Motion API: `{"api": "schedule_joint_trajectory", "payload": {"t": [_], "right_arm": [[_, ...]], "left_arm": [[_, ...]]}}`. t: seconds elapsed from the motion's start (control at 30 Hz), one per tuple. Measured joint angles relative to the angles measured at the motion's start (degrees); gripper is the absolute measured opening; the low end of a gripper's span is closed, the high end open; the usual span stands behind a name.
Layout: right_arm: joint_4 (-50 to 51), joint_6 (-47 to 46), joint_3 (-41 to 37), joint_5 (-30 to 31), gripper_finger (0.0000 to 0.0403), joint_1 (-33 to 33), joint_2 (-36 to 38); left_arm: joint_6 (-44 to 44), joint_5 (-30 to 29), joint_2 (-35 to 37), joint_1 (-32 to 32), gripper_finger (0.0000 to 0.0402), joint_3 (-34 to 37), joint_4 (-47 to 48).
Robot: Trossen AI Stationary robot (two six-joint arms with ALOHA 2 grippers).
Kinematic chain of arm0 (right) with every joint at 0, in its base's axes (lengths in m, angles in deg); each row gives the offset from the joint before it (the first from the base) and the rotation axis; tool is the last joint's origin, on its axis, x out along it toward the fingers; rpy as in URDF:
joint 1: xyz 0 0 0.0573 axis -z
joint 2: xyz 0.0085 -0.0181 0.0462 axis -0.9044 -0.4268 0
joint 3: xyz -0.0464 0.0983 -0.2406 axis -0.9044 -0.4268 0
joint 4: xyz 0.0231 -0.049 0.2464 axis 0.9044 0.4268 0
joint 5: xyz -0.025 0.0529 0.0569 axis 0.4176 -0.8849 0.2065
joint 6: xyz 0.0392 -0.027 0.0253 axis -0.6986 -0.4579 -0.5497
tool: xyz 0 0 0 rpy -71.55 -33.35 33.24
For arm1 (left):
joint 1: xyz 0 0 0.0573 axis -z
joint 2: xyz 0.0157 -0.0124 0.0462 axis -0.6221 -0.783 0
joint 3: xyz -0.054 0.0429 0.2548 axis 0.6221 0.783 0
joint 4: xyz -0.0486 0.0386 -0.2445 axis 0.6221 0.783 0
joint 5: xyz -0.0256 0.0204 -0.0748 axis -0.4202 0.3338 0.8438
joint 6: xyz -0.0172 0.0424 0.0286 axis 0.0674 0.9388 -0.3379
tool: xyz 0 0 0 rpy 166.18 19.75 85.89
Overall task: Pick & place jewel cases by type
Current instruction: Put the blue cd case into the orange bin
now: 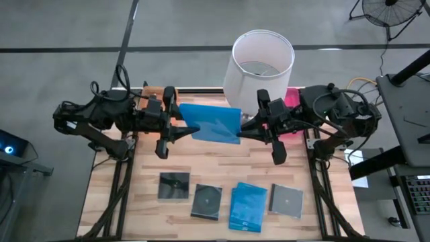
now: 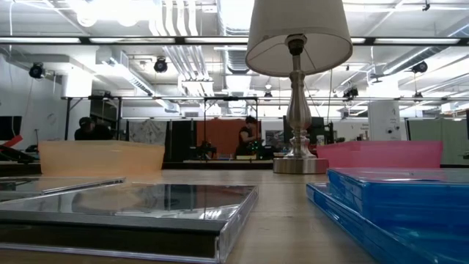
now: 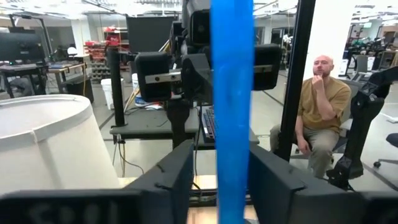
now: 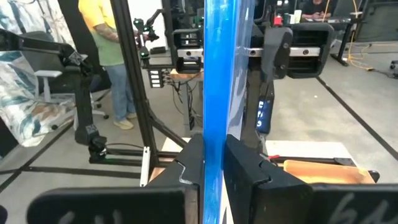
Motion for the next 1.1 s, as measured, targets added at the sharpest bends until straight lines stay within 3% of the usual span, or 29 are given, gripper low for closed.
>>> {"api": "schedule_joint_trajectory", "payload": {"t": [0.23, 0.7, 1.1], "right_arm": [[-0.1, 0.0, 0.0, 0.3, 0.0029, 0.0, 0.0], [-0.1, -0.9, 0.3, 0.3, 0.0093, 0.0, 0.0], [0.1, -0.8, 3.7, -0.1, 0.0099, -0.1, 1.8]], "left_arm": [[1.2, 0.4, 1.0, 0.0, 0.0013, -0.1, -0.1], [3.1, 0.1, 1.3, 0.0, 0.0007, -0.1, 0.0], [3.3, -1.5, 5.0, -0.1, 0.0006, -0.1, 3.8]]}}
